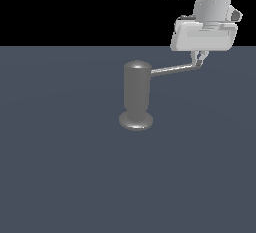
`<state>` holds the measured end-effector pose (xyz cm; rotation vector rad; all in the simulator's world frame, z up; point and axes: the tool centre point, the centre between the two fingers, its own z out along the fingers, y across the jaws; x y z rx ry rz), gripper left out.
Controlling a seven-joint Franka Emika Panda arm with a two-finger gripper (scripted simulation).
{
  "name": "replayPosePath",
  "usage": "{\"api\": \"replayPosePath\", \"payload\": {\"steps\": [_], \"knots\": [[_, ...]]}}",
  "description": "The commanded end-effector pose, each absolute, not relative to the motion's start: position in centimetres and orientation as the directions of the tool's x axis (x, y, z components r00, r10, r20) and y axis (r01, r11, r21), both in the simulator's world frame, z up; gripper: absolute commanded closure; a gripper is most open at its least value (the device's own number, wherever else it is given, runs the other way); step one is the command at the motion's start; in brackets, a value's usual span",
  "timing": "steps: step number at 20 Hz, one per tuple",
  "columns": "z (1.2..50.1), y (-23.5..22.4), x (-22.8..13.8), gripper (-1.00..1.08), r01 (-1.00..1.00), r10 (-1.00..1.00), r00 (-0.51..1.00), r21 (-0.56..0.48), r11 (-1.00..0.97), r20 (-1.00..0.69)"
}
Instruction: Turn on the faucet by rotating a designated handle.
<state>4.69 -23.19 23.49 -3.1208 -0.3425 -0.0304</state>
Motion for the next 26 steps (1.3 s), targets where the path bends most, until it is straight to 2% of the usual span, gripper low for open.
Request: {"api": "replayPosePath", "payload": {"steps": [1, 26], "knots": [[23.3, -22.8, 5.6, 1.08, 0.219, 0.219, 0.975, 0.002, -0.976, 0.020], [22.7, -20.5, 12.3, 1.08, 0.211, 0.211, 0.977, 0.001, -0.977, 0.010]]}}
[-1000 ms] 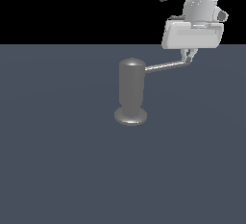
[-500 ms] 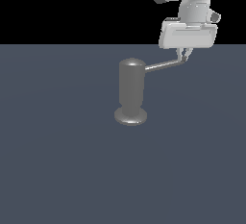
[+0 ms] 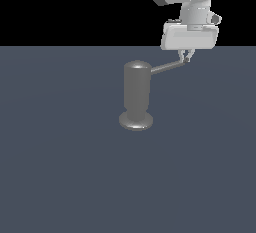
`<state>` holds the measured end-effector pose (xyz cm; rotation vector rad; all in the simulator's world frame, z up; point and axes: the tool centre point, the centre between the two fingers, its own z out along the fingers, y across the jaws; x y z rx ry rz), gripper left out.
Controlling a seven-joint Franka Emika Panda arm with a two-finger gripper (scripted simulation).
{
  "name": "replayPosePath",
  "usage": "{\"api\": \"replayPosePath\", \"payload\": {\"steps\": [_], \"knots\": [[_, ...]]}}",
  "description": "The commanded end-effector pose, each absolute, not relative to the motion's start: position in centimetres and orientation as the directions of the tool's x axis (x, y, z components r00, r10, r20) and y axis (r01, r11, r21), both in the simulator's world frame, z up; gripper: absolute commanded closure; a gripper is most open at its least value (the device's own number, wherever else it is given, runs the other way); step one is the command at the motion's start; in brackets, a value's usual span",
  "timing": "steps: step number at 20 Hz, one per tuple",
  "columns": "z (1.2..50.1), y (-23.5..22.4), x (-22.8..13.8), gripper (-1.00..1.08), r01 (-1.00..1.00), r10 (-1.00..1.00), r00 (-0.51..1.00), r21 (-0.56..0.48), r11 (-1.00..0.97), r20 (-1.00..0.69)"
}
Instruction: Turn on the faucet by rotating a designated handle.
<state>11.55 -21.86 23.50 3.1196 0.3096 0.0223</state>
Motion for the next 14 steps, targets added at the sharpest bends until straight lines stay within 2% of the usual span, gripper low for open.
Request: {"api": "replayPosePath", "payload": {"steps": [1, 14], "knots": [[22.7, -20.4, 12.6, 1.08, 0.211, 0.211, 0.977, 0.001, -0.977, 0.010], [22.4, -19.5, 15.3, 1.08, 0.208, 0.208, 0.978, 0.000, -0.978, 0.006]]}}
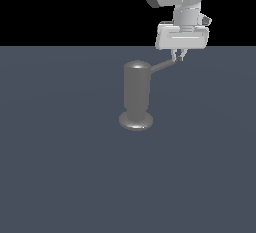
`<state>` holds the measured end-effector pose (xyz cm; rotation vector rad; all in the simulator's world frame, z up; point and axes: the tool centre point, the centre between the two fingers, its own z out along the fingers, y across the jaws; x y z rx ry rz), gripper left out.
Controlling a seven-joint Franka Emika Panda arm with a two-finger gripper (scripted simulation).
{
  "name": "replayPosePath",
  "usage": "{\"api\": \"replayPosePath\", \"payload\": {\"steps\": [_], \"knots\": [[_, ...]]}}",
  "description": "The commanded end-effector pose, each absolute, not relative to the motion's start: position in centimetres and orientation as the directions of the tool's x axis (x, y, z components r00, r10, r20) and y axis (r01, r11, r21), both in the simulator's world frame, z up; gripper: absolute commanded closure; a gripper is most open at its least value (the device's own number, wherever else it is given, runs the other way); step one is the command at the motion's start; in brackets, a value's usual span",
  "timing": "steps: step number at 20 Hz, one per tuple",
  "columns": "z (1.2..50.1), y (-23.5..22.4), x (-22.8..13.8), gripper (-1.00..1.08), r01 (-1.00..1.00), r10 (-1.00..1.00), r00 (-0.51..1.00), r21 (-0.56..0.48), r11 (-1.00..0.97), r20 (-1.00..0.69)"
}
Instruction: Turn on the faucet by rotating a designated handle.
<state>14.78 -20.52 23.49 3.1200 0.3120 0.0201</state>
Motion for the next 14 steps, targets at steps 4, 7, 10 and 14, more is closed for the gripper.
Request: {"api": "replayPosePath", "payload": {"steps": [4, 7, 10, 14], "knots": [[22.3, -19.3, 16.1, 1.08, 0.207, 0.207, 0.978, 0.000, -0.978, 0.005], [22.3, -19.1, 16.6, 1.08, 0.206, 0.206, 0.978, 0.000, -0.979, 0.004], [22.3, -18.9, 17.1, 1.08, 0.206, 0.206, 0.979, 0.000, -0.979, 0.004], [22.2, -18.7, 17.8, 1.08, 0.205, 0.205, 0.979, 0.000, -0.979, 0.002]]}}
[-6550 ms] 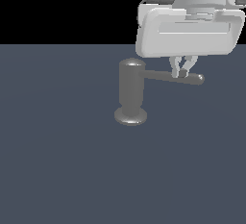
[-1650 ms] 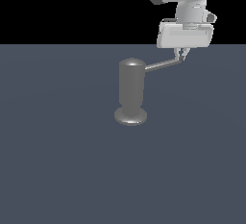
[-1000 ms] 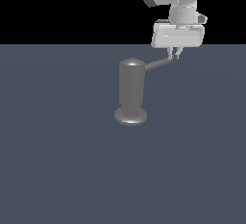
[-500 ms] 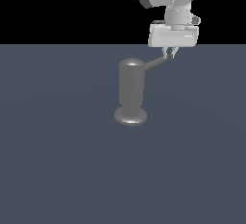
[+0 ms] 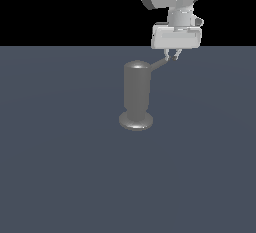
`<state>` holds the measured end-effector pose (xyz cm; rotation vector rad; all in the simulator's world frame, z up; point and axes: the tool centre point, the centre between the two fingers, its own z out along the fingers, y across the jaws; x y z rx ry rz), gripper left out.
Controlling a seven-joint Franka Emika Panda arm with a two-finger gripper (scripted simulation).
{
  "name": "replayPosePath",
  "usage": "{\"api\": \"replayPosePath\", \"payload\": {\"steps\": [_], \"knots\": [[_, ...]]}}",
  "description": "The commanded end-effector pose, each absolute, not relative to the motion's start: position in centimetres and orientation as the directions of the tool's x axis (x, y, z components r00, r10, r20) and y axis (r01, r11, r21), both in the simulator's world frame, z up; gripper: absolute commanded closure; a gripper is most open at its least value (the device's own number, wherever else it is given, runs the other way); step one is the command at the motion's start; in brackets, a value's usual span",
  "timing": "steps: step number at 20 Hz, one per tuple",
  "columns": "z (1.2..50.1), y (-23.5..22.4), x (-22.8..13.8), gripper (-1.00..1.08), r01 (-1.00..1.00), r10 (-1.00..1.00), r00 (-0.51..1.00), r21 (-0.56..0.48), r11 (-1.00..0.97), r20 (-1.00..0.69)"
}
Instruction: Turn on the faucet by rotating a designated handle.
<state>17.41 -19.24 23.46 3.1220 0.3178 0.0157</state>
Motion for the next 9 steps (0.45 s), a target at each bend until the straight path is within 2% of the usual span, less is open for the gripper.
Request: {"api": "replayPosePath", "payload": {"steps": [1, 9], "knots": [[22.2, -18.7, 18.0, 1.08, 0.205, 0.205, 0.979, 0.000, -0.979, 0.002], [22.1, -18.4, 19.0, 1.08, 0.203, 0.203, 0.979, 0.000, -0.979, 0.001]]}}
